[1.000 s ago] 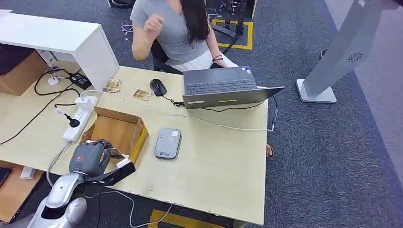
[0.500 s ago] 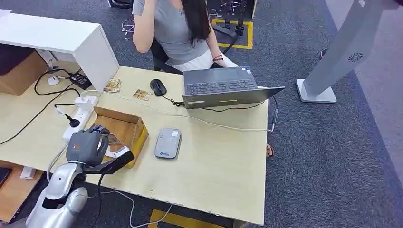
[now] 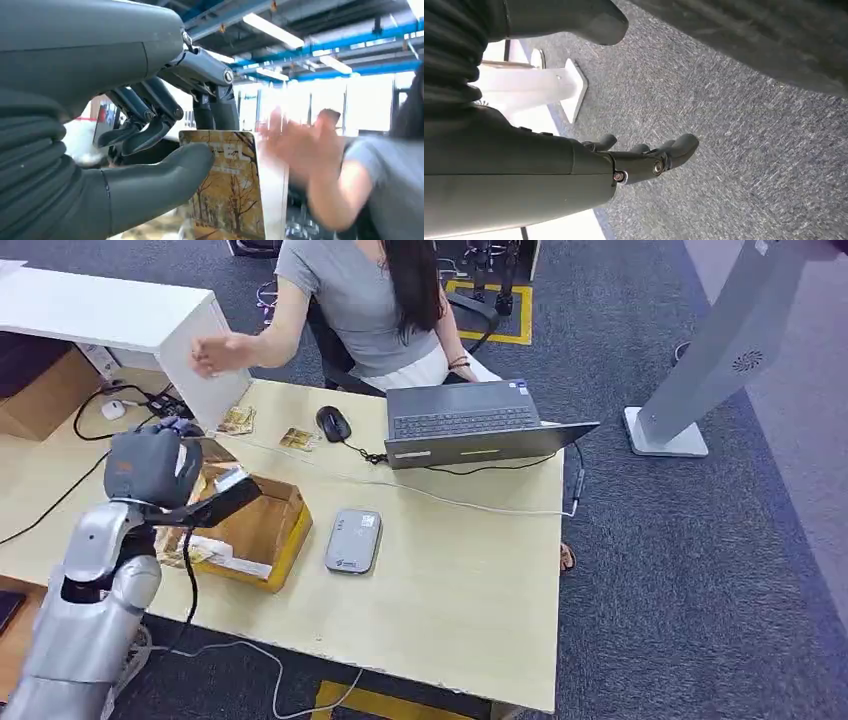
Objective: Pass the card to the sensor for recognition and then transmit it.
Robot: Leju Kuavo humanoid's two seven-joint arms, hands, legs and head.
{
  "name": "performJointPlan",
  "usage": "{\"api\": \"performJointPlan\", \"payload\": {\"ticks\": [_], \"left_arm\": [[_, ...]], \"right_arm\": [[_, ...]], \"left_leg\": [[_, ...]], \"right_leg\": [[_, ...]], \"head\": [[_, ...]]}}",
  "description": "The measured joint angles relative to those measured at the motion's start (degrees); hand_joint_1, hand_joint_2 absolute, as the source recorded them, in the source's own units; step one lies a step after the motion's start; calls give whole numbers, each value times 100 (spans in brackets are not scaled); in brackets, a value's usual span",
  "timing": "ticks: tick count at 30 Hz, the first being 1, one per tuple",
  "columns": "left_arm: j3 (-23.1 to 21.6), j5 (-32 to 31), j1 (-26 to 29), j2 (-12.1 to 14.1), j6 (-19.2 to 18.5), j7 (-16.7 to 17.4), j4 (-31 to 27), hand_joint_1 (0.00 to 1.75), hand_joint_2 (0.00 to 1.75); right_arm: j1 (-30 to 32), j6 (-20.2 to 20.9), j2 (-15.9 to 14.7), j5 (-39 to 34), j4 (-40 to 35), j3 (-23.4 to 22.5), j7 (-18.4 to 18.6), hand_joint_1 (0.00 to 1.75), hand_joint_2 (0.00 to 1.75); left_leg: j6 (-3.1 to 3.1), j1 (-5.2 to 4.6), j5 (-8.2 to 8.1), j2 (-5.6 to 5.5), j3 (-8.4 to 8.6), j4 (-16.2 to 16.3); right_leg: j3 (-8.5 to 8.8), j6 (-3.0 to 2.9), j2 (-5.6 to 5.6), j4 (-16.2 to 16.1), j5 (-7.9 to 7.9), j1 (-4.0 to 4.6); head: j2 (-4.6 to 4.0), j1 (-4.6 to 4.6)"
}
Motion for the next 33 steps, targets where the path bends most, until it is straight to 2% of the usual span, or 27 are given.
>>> {"api": "performJointPlan", "payload": {"ticks": [4,9,12,13,15,16,17,18,25,26,29,31,33], "left_arm": [[-114,-99,-693,116,-192,70,143,175,175],[-422,-304,-1914,253,-363,175,960,175,175],[-527,-361,-2351,343,-299,188,1566,175,175],[-527,-361,-2410,382,-196,188,1730,7,175],[-529,-372,-2440,477,93,186,2057,0,175],[-529,-391,-2405,535,196,186,2202,0,0],[-527,-413,-2355,577,304,186,2324,0,0],[-527,-426,-2281,625,394,186,2470,0,0],[-424,-272,-1717,776,677,84,2883,0,0],[-373,-161,-1593,774,799,-14,2883,0,175],[-56,670,-977,646,1260,-657,2543,0,175],[257,1236,-352,416,1597,-1103,2003,0,175],[455,1379,174,235,1694,-1235,1593,0,175]], "right_arm": [[-8,17,-2,68,0,0,-28,0,175],[-49,22,-2,151,-4,0,-88,0,175],[-50,55,-2,179,-9,0,-114,0,175],[-49,61,-2,199,-11,0,-125,0,175],[-49,70,-2,219,-15,0,-146,0,175],[-50,72,-2,232,-20,0,-146,0,175],[-48,72,0,247,-22,0,-144,0,175],[-47,74,-2,249,-26,0,-144,0,0],[-38,77,-2,256,-28,-7,-135,0,0],[-40,81,-2,251,-28,-13,-133,0,0],[-36,92,-2,217,-28,-72,-127,0,0],[-28,87,-2,208,-28,-133,-122,0,0],[-16,79,-2,206,-28,-157,-125,0,0]], "left_leg": [[5,0,5,-2,-3,3],[7,0,7,10,-5,3],[7,-1,7,20,-4,2],[6,-1,6,25,-3,2],[6,-2,6,27,-1,1],[5,-2,5,27,-1,1],[5,-1,5,27,-2,0],[5,0,5,26,-2,0],[5,0,5,26,-5,-1],[5,-2,5,26,-5,0],[6,-6,3,29,-4,0],[6,-9,-4,34,-4,0],[8,-7,-6,38,-5,0]], "right_leg": [[-8,0,-3,-2,3,1],[-8,6,5,0,13,0],[-8,5,16,3,14,-1],[-8,5,20,3,14,-1],[-8,4,24,3,14,-1],[-10,4,25,3,13,-1],[-11,4,24,3,12,0],[-11,4,23,3,11,0],[-9,4,23,3,11,-1],[-8,4,23,2,11,-2],[-8,5,28,-1,10,-6],[-10,8,33,-4,8,-10],[-12,8,35,-8,7,-8]], "head": [[2,0],[2,-2],[0,-2],[2,2],[2,-2],[0,0],[2,-4],[2,0],[2,0],[2,-2],[2,-2],[2,-2],[2,2]]}}
